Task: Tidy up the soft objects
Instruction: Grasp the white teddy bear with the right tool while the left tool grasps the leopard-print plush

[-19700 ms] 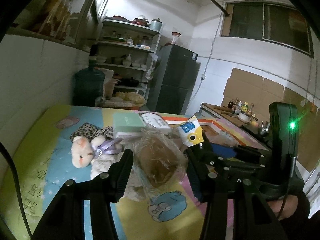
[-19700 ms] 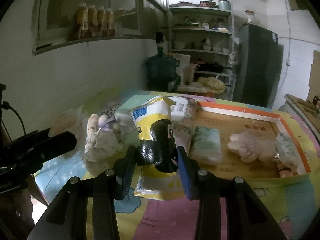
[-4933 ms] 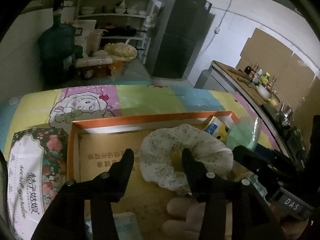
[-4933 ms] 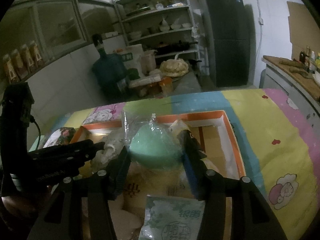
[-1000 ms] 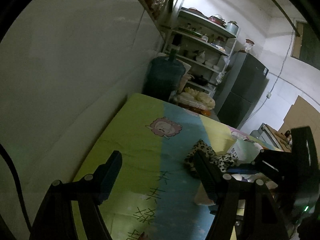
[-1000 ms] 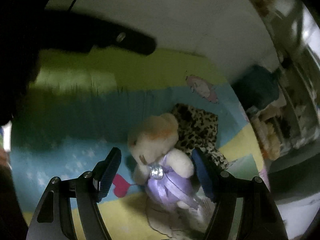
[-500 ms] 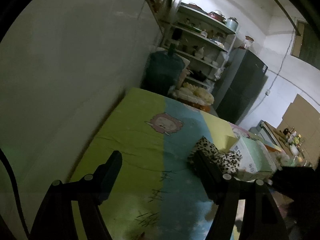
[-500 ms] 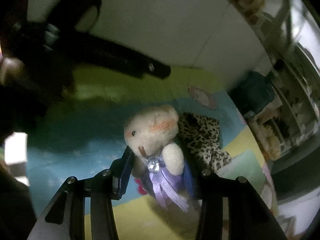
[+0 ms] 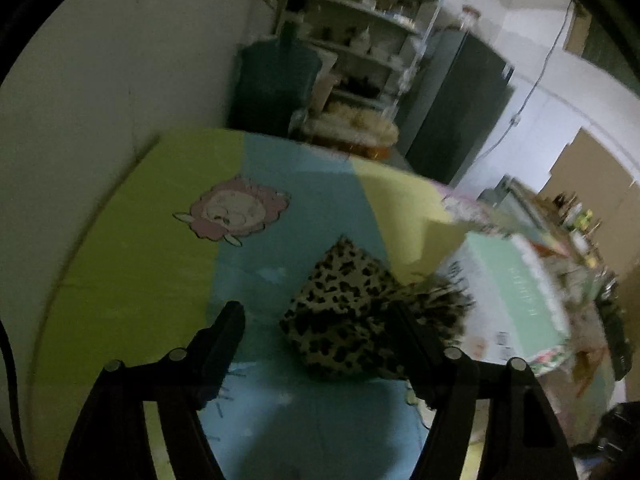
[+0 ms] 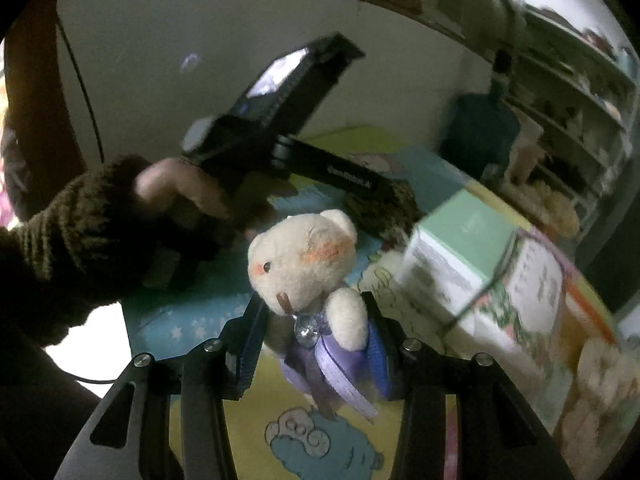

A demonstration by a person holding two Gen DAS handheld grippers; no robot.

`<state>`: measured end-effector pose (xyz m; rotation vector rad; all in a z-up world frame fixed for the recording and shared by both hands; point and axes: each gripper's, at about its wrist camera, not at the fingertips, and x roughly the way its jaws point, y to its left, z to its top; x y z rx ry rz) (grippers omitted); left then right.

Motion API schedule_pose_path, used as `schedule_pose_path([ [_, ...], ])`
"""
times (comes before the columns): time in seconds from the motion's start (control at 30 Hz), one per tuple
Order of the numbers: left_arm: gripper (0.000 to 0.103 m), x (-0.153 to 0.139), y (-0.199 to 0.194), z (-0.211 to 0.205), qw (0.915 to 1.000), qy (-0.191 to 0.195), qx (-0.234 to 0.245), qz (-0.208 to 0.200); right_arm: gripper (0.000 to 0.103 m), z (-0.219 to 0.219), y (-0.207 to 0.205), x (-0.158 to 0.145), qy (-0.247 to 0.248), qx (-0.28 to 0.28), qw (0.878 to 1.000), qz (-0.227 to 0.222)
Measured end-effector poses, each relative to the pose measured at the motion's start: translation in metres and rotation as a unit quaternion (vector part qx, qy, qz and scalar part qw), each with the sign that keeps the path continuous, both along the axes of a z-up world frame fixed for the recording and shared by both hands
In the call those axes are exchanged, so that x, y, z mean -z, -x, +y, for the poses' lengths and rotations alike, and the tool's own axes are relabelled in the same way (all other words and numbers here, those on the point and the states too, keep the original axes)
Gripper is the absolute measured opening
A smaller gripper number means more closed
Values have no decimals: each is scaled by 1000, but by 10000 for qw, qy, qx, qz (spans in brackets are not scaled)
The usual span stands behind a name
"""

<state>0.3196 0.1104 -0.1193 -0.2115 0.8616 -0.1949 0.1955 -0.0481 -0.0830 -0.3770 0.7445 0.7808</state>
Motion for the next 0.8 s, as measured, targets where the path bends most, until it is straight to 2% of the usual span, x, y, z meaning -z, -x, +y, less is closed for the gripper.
schedule_pose_path([
  [0.1, 58, 5, -3, -9, 9999, -113, 82, 23, 47, -11, -2, -2, -232, 139, 9996, 54],
  [0.17, 48, 7, -4, -14, 9997, -113, 227, 22, 47, -20, -1, -4, -383, 210, 9990, 98],
  [0.23, 43, 7, -3, -15, 9995, -178, 252, 15, 47, -27, -4, -4, -553, 332, 9977, 190],
  [0.37, 6, 10, -5, -12, 9997, -109, 198, 95, 47, -38, -14, -7, -926, 541, 9937, 316],
  [0.5, 4, 8, -4, -13, 9999, -99, 121, 36, 47, -42, -17, -12, -1171, 587, 9907, 378],
  [0.8, 4, -14, 21, -5, 9981, -120, -235, -555, 47, -46, -22, -18, -1428, 678, 9867, 387],
])
